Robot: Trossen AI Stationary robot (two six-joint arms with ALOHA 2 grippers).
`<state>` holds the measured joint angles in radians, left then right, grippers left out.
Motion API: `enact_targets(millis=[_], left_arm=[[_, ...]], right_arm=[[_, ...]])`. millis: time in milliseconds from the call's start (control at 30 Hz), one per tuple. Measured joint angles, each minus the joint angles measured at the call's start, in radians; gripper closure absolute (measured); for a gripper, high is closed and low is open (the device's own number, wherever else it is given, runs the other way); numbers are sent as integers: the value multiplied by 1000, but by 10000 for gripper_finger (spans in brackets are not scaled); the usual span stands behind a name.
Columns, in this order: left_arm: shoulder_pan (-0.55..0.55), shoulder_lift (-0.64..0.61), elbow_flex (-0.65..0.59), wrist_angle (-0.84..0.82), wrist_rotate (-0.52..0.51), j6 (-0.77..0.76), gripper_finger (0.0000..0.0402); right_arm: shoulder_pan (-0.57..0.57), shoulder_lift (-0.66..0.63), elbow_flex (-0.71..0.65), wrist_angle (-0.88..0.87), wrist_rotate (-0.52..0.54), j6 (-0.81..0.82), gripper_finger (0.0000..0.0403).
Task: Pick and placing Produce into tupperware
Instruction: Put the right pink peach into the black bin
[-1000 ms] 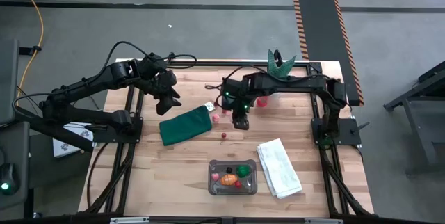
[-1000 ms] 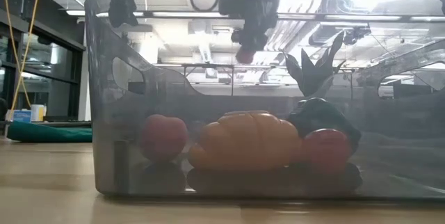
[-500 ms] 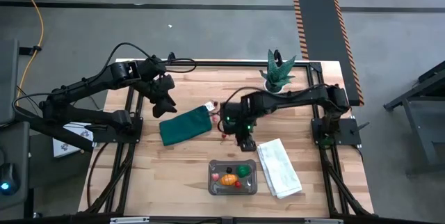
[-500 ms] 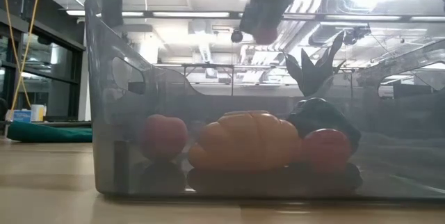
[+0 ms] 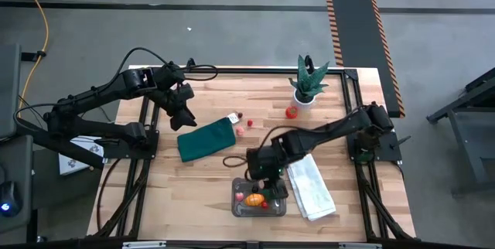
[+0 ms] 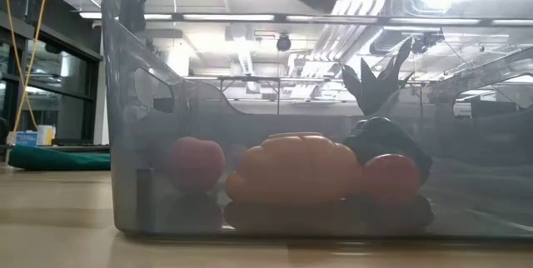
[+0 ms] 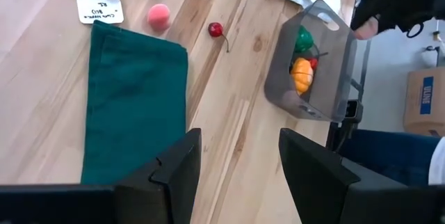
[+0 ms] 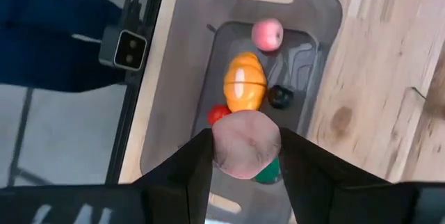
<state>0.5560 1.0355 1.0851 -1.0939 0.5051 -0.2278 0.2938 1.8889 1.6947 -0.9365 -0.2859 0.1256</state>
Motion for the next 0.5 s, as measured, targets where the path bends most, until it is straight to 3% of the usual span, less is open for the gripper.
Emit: enact_targets(millis=[500], left_arm=[[0, 0, 0, 0, -29, -55, 220]], right_arm=[[145, 0, 0, 49, 245, 237, 263]])
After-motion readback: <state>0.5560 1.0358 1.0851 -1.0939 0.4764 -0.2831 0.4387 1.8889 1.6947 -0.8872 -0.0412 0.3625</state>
